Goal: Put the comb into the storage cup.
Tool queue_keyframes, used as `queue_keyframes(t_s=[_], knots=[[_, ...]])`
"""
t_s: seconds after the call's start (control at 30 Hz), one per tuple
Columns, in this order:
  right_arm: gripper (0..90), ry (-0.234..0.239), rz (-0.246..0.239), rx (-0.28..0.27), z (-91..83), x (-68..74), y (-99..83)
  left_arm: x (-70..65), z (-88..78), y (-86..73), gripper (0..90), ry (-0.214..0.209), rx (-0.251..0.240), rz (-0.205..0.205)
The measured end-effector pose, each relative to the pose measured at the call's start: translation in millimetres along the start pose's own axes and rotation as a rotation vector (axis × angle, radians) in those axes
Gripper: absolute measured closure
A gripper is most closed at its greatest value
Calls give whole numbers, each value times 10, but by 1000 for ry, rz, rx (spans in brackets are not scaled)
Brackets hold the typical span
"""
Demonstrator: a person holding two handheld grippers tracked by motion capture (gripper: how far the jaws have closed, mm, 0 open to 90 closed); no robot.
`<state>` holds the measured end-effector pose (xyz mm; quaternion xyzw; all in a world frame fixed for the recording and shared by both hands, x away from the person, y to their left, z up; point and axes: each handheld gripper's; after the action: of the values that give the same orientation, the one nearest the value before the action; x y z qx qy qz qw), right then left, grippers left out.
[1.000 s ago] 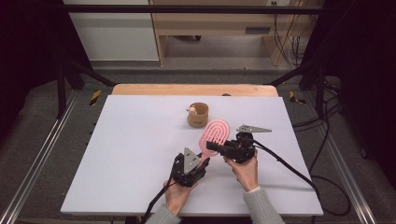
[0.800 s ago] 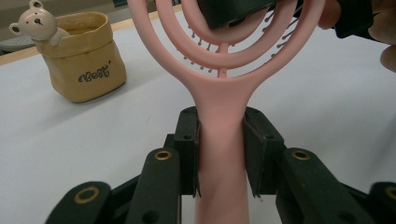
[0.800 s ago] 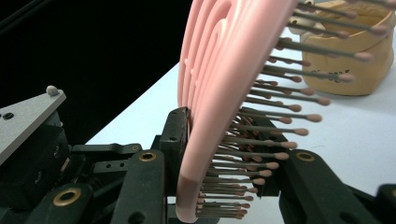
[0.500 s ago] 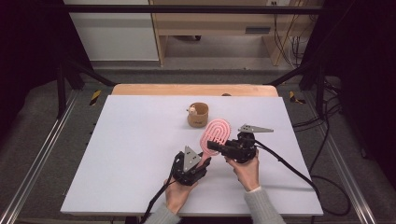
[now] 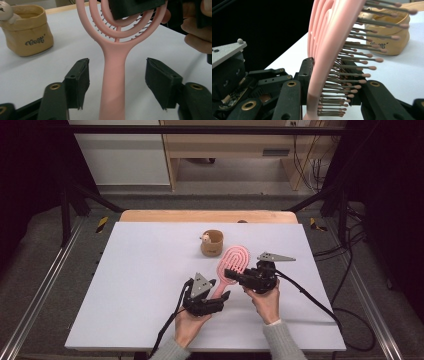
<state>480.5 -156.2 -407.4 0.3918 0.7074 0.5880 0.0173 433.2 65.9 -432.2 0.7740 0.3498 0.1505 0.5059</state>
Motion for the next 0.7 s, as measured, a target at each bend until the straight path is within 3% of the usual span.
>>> queue_keyframes(t_s=[0.13, 0.37, 0.53, 0.7], knots=[[648, -15, -9, -12, -21, -3, 11, 27, -23, 28, 261, -29, 10, 17], [648, -42, -27, -24, -65, -5, 32, 68, -89, 81, 85, -29, -2, 24], [647, -49, -33, -49, -115, -13, 53, 150, -153, 122, 35, -42, 13, 34], [647, -58, -30, -64, -170, -29, 67, 253, -222, 150, 14, -71, 15, 13]])
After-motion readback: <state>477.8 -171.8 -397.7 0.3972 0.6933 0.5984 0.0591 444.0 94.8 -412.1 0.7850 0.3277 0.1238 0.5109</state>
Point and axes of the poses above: each handheld gripper's, and its own axes: z roughly forward along the jaws, y roughly out of its top, x roughly to its left, and after that the axes turned 2 degrees about -z, right-handed
